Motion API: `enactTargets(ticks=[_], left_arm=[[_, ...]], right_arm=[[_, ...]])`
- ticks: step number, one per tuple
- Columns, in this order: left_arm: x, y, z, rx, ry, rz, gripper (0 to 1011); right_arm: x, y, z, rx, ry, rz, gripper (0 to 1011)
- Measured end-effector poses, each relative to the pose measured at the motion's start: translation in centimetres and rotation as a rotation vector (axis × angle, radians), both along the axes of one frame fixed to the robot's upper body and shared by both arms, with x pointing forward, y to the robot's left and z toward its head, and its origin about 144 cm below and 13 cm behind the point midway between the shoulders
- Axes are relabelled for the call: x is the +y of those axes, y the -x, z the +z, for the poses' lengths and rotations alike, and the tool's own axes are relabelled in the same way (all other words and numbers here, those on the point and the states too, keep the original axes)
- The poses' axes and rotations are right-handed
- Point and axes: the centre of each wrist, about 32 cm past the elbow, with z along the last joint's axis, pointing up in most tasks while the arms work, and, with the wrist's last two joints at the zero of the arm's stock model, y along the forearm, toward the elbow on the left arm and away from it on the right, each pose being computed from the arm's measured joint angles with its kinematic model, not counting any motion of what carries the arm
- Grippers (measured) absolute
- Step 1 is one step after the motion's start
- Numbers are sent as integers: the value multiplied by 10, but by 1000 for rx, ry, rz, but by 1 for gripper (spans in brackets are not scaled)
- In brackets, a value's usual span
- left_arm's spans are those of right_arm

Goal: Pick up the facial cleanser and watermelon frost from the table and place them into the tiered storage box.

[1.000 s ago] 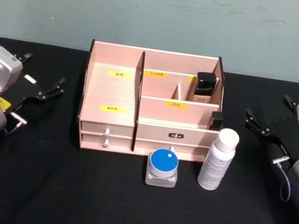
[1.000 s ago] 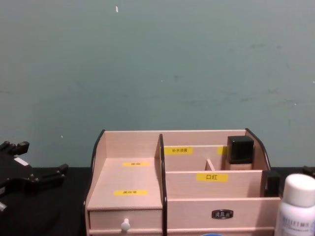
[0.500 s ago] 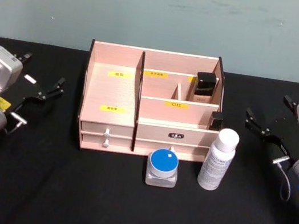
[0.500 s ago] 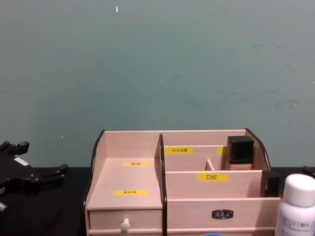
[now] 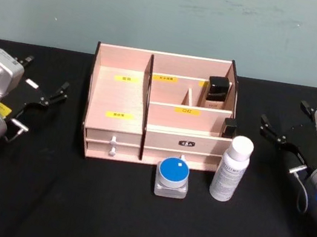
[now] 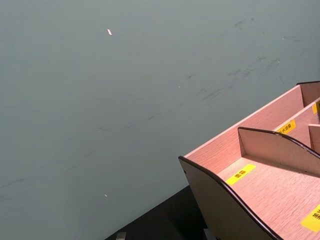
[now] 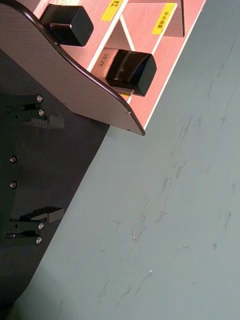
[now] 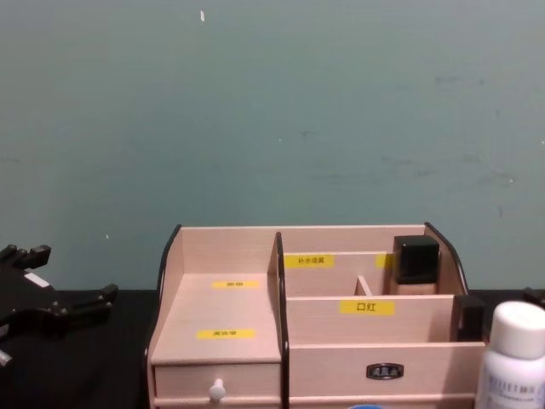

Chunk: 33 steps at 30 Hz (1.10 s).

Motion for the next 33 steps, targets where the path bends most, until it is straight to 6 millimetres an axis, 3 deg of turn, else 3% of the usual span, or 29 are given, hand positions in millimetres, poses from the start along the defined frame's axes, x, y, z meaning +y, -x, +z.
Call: enactTargets(ticks=[33], left_arm=[[0,0,0,0,0,0,1001]], right_arm=[[-4,2,2,12,-32,12,1002]])
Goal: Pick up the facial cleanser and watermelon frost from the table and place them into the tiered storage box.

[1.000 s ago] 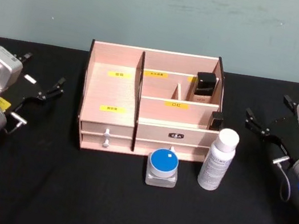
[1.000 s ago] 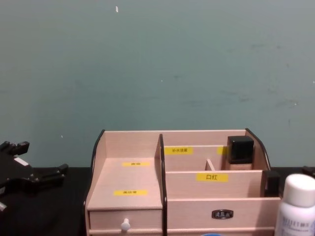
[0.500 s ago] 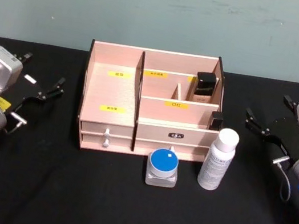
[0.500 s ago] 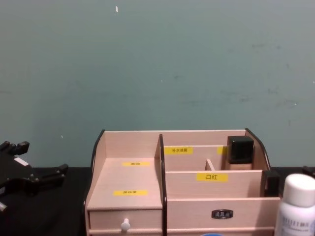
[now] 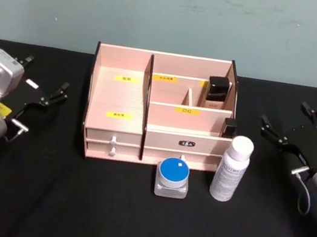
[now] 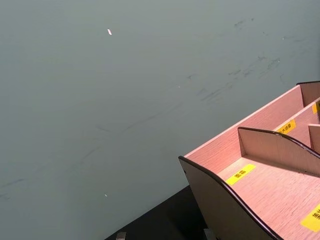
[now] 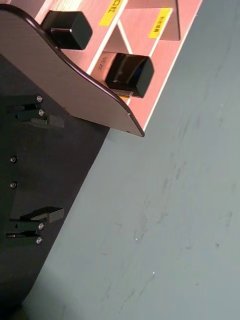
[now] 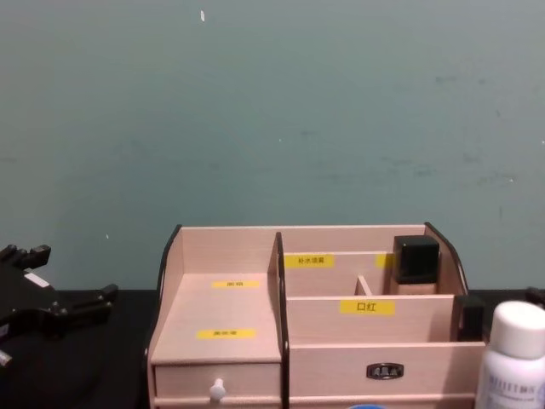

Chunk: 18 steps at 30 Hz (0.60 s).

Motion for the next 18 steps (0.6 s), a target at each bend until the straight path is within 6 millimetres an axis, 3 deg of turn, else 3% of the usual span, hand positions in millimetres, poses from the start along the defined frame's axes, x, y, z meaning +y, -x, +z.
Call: enactTargets(ticks=[8,18], left_arm=[[0,0,0,0,0,0,1001],[0,0,0,0,0,0,1001]], right_arm=[[-7,15,20,-45,-30,41,1003],[-14,60,52,-91,-69,151,1003]])
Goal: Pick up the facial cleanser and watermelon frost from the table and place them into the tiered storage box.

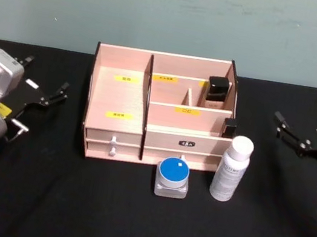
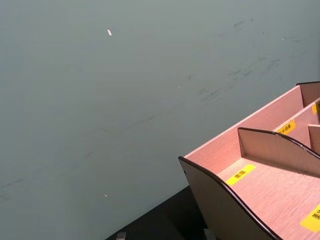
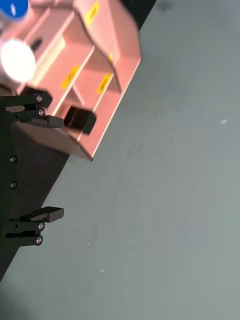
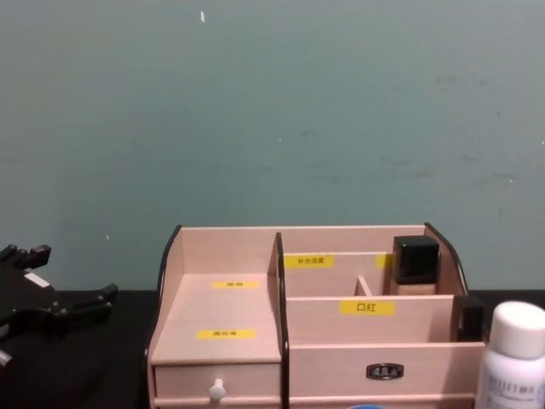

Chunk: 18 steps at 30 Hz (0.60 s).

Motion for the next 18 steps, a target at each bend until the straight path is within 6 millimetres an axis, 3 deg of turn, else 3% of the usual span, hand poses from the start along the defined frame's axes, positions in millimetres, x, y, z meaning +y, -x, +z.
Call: enactTargets(ticks=[10,18], left_arm=[[0,0,0,0,0,0,1001],[0,0,0,0,0,0,1001]], right_arm=[[-4,48,21,99,-77,155,1002],[-4,59,25,241,-60,196,1002]])
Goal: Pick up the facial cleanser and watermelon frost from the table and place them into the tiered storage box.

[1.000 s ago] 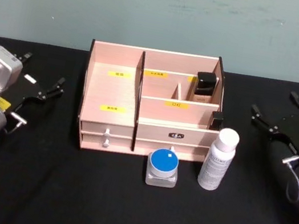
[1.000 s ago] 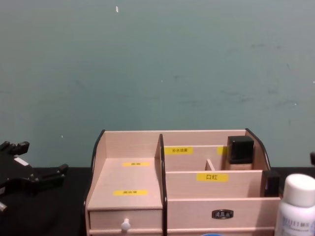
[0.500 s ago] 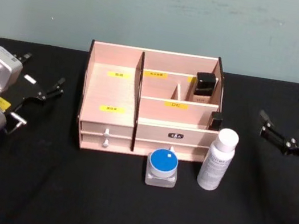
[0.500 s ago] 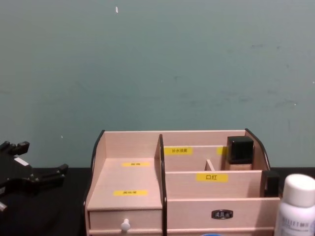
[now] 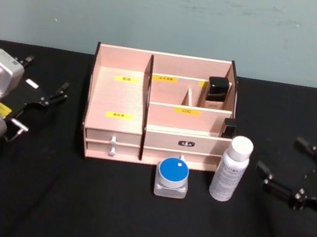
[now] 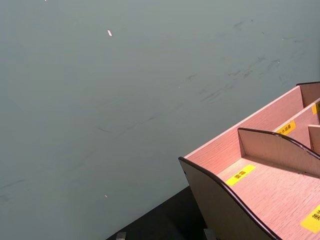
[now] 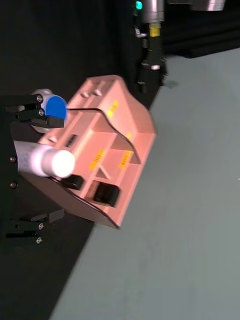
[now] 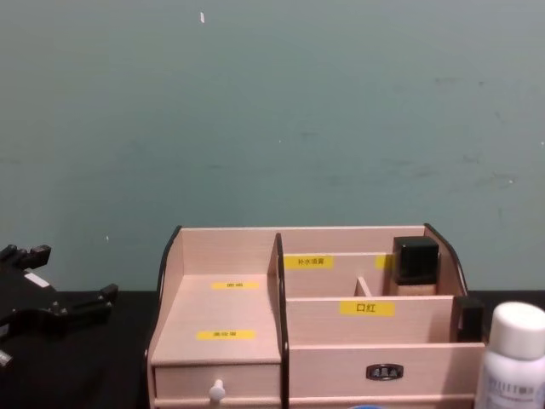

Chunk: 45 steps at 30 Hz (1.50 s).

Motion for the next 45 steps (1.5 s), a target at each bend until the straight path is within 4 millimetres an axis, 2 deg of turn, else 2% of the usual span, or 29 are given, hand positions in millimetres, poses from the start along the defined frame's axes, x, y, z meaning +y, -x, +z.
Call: enactTargets(ticks=[12,22,45], left_arm=[[0,0,0,0,0,0,1001],[0,0,0,0,0,0,1001],[0,0,0,0,0,0,1001]], right_arm=[[5,-2,-13,117,92,-3,1003],[17,-16,-24,162,121,-2,1002],[37,-45,-35,180,90,7,1003]])
